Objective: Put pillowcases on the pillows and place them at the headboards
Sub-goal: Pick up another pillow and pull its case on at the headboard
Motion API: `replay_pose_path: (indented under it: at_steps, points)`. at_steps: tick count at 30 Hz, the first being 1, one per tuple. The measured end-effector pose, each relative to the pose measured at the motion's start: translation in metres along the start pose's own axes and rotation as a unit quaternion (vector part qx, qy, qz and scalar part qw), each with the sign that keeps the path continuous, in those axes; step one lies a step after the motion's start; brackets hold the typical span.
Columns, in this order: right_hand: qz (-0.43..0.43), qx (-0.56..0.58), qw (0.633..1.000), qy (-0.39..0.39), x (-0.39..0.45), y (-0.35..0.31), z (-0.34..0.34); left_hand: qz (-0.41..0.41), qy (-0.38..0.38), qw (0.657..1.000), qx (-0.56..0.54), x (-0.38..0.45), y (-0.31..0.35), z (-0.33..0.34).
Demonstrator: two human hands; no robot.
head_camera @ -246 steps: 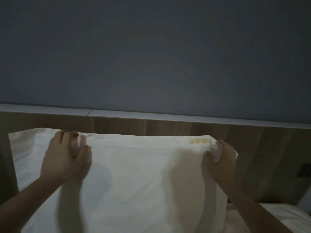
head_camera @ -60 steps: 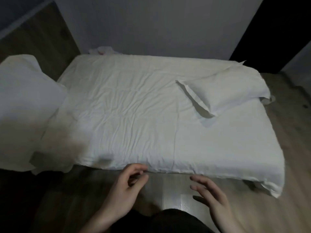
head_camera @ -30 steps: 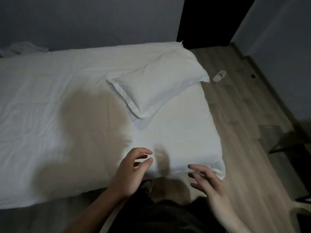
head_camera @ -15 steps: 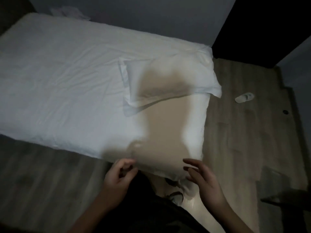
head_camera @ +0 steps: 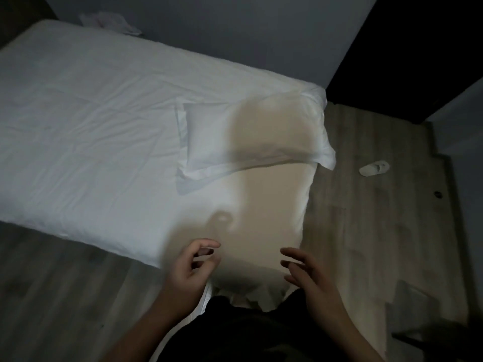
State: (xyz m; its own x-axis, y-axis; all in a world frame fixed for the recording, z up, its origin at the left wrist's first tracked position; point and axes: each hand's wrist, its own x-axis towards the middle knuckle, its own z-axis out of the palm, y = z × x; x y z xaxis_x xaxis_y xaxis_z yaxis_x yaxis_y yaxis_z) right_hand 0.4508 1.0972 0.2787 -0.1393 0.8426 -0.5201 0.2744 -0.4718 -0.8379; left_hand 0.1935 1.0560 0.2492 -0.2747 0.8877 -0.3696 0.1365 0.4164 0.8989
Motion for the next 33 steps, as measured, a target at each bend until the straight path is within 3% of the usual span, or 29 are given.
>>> replay_pose_path:
  at_steps: [6,10,17,23,26,33]
  points:
    - [-0.013,0.0,1.0,-0.017,0.051,-0.003,-0.054,-0.031,0.027,0.999,0.013,0.018,0.014,0.054]
    - [-0.03,-0.018,0.997,-0.073,0.098,-0.006,-0.104,-0.068,0.102,0.992,-0.012,0.028,0.027,0.109]
    - [-0.051,-0.039,0.986,-0.157,0.174,-0.026,-0.242,-0.124,0.192,0.973,-0.032,0.038,0.08,0.253]
    - [-0.037,-0.03,0.982,-0.185,0.215,-0.054,-0.341,-0.132,0.201,0.969,-0.061,0.055,0.136,0.35]
    - [-0.056,-0.028,0.978,-0.199,0.237,-0.062,-0.356,-0.117,0.226,0.965,-0.062,0.067,0.153,0.368]
    - [-0.099,-0.08,0.942,-0.311,0.281,-0.088,-0.35,-0.129,0.296,0.944,-0.071,0.086,0.166,0.379]
